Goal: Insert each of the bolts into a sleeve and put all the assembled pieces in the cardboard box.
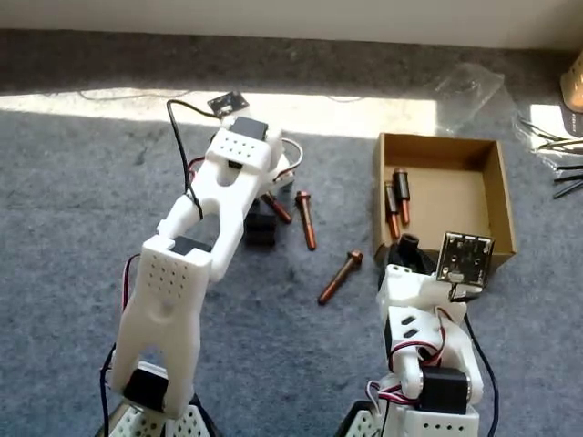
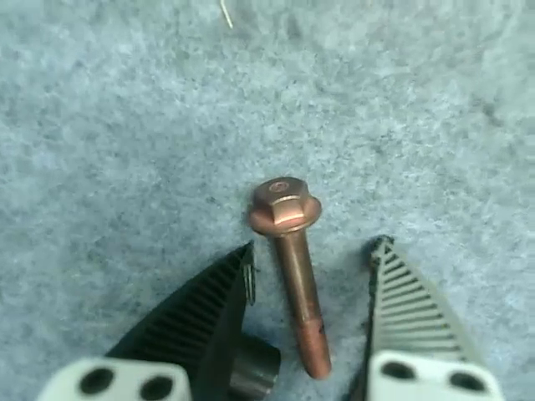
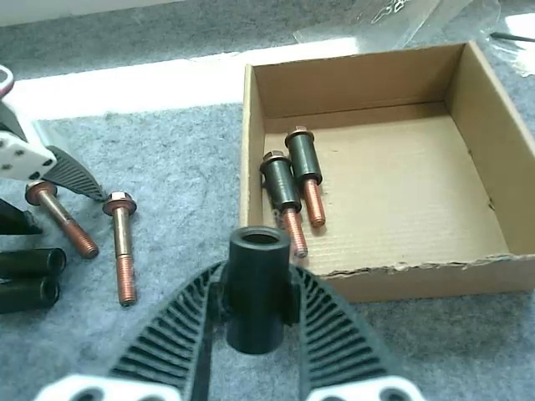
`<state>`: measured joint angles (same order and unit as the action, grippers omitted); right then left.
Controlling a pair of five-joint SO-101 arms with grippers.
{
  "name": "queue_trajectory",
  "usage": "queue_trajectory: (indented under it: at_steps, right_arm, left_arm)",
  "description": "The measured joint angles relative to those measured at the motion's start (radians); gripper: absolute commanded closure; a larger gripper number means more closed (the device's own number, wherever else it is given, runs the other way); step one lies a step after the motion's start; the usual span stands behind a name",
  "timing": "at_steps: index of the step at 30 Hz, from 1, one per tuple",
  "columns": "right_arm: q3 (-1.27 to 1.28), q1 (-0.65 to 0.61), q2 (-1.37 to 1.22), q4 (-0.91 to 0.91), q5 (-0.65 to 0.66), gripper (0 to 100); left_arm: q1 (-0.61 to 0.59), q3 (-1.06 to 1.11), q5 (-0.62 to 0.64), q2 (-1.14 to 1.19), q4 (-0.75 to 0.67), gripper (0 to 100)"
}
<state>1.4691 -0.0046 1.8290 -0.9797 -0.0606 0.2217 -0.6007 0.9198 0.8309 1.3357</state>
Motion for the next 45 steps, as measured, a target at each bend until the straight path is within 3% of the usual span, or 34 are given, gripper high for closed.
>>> queue_trajectory:
  at_steps: [27, 33, 45]
  right_arm:
    - [0.000, 0.000, 0.000, 0.000, 0.000, 99.5]
    - [0.000, 0.000, 0.000, 0.000, 0.000, 99.5]
    - [0.025, 0.000, 0.000, 0.025, 0.000, 99.5]
  left_arm:
    - [-0.034, -0.017, 0.000, 0.002, -0.005, 87]
    - [-0.043, -0.018, 0.000, 0.002, -0.005, 100]
    - [-0.060, -0.018, 0.000, 0.005, -0.018, 100]
